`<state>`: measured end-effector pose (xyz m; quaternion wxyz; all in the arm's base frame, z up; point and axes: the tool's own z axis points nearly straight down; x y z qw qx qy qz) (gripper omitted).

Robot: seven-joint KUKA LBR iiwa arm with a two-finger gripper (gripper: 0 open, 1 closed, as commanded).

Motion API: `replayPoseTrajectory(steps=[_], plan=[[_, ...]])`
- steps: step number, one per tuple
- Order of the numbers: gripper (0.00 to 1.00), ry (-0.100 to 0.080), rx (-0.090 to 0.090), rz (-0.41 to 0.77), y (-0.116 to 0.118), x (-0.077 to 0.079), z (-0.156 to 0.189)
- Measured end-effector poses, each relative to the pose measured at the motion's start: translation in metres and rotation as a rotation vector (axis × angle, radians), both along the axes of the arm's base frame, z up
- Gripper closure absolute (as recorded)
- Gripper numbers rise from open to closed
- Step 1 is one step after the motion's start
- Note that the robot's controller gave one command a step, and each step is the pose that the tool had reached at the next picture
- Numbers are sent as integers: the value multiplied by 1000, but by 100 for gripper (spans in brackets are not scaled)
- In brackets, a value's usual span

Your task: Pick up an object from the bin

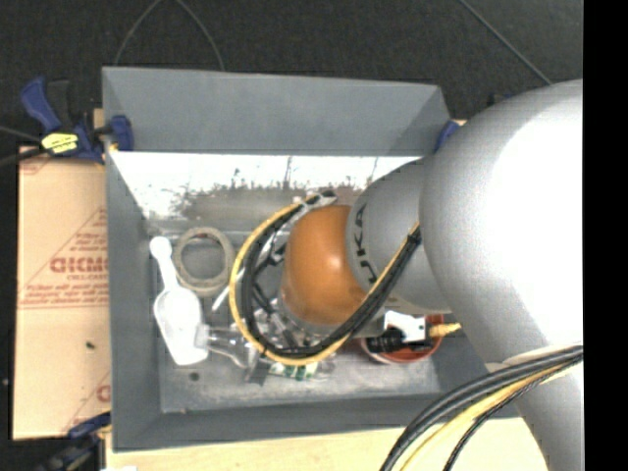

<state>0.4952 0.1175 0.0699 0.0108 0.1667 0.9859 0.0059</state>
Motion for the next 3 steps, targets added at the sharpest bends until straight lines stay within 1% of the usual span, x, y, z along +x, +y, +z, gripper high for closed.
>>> replayPoseTrajectory(steps=[1, 2, 3], plan=[[100, 0, 0, -1, 0, 0, 0], [100, 6, -1, -1, -1, -2, 12], [100, 4, -1, 2, -1, -1, 45]])
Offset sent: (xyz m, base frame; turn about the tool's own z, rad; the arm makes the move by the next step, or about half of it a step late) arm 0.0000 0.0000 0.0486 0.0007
